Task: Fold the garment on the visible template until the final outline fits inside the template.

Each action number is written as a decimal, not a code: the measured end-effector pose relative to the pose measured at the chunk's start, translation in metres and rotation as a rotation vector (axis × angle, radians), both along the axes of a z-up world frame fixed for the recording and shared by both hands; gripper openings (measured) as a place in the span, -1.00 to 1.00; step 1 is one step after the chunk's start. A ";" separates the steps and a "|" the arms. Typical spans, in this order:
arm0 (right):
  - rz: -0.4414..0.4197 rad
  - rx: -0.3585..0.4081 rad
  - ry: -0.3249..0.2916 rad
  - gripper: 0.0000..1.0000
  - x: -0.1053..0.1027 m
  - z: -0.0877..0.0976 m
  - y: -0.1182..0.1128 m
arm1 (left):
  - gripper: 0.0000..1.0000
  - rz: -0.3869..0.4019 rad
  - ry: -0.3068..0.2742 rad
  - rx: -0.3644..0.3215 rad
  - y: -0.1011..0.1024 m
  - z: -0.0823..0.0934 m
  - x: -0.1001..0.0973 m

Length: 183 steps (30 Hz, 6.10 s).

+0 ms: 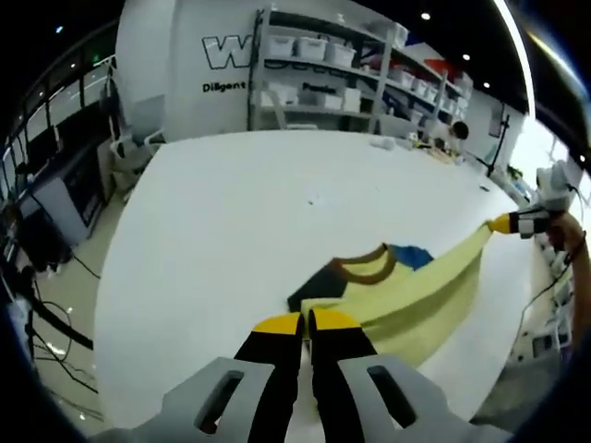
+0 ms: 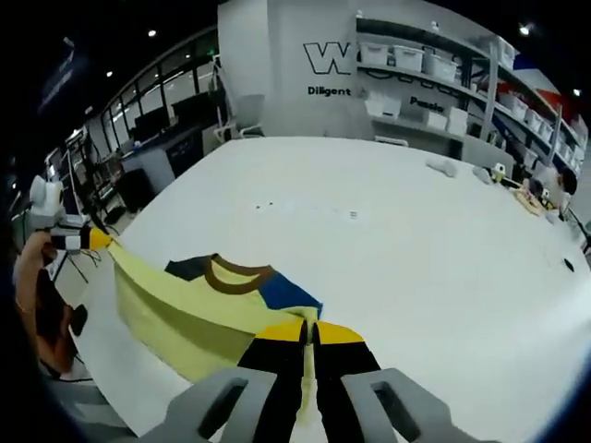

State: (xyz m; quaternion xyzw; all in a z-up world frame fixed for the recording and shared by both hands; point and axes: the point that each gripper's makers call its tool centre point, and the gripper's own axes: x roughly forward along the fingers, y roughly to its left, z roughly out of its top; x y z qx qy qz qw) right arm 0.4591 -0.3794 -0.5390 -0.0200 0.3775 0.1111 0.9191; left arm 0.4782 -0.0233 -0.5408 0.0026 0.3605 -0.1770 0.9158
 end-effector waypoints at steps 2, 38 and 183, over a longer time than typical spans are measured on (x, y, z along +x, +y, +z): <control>-0.001 -0.005 0.013 -1.00 0.005 -0.006 0.000 | -0.93 0.005 0.010 0.009 -0.001 -0.007 0.007; 0.066 -0.038 0.056 -1.00 0.054 -0.123 -0.006 | -0.93 0.128 0.067 0.035 0.007 -0.121 0.050; 0.122 0.160 0.186 -1.00 -0.096 -0.136 0.016 | -0.95 -0.076 0.191 0.020 -0.002 -0.130 -0.110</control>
